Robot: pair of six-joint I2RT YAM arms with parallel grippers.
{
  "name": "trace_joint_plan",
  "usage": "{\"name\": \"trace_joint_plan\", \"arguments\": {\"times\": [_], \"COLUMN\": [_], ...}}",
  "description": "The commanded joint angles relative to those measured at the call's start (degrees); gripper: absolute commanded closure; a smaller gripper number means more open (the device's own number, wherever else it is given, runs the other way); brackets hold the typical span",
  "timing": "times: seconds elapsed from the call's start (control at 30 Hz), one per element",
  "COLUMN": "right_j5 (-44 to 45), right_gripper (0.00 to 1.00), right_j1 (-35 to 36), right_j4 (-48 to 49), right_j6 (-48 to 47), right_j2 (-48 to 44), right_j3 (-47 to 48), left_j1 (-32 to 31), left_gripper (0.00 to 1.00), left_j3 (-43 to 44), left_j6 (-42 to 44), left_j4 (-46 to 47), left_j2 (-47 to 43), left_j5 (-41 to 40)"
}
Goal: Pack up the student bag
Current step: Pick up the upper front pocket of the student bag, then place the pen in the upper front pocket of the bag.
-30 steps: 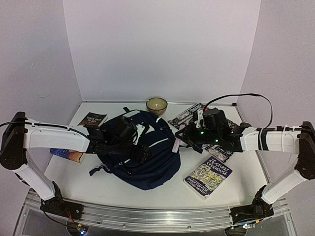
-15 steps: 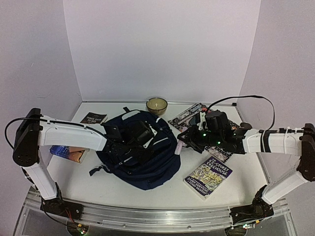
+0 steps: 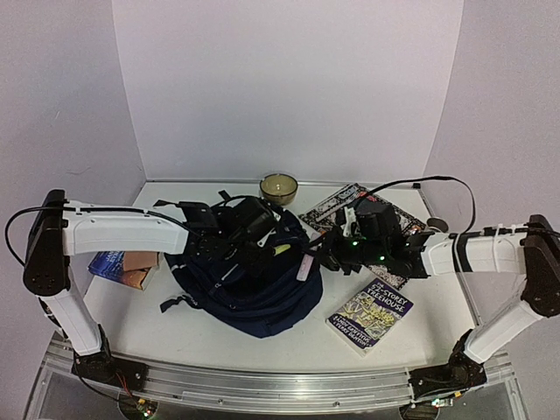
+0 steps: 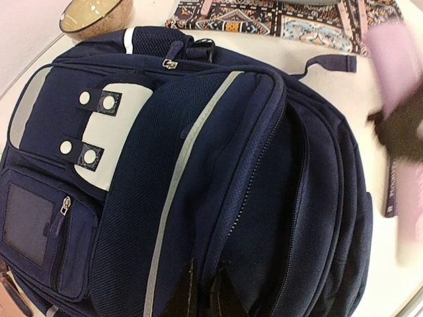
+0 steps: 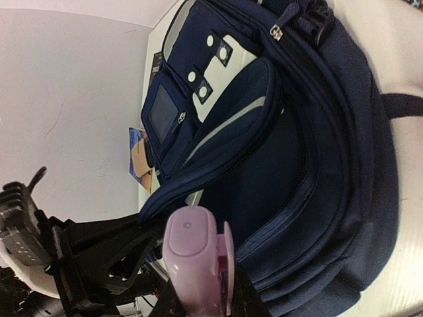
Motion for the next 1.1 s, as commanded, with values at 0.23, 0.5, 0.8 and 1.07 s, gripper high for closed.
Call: {"name": "trace_joint_plan", "arguments": {"times": [0.23, 0.5, 0.8, 1.07], "right_j5": [-0.3, 3.5, 4.0, 5.6], "right_gripper": [1.0, 0.94, 0.45, 0.2], "right_j1": [3.6, 4.1, 4.7, 4.7], "right_j4": [10.5, 12.6, 11.7, 3.9], "right_j6": [13.3, 16.4, 16.4, 8.7], "right_j2": [9.5, 15.3, 17.0, 11.6], "right_j3": [3.6, 8.5, 9.9, 8.4], "left_j1": [0.2, 0.2, 0.2, 0.2], "left_gripper": [1.0, 1.0, 1.0, 0.96], "left_j3": [7.5, 6.4, 4.7, 3.7], "left_j6": [-7.6, -10.5, -11.9, -12.0], "left_j4": [1.7, 1.8, 2.6, 2.9], "left_j2": [-4.0, -5.5, -6.5, -6.0], "left_j5": [6.1, 8.1, 7.4, 6.6]}}
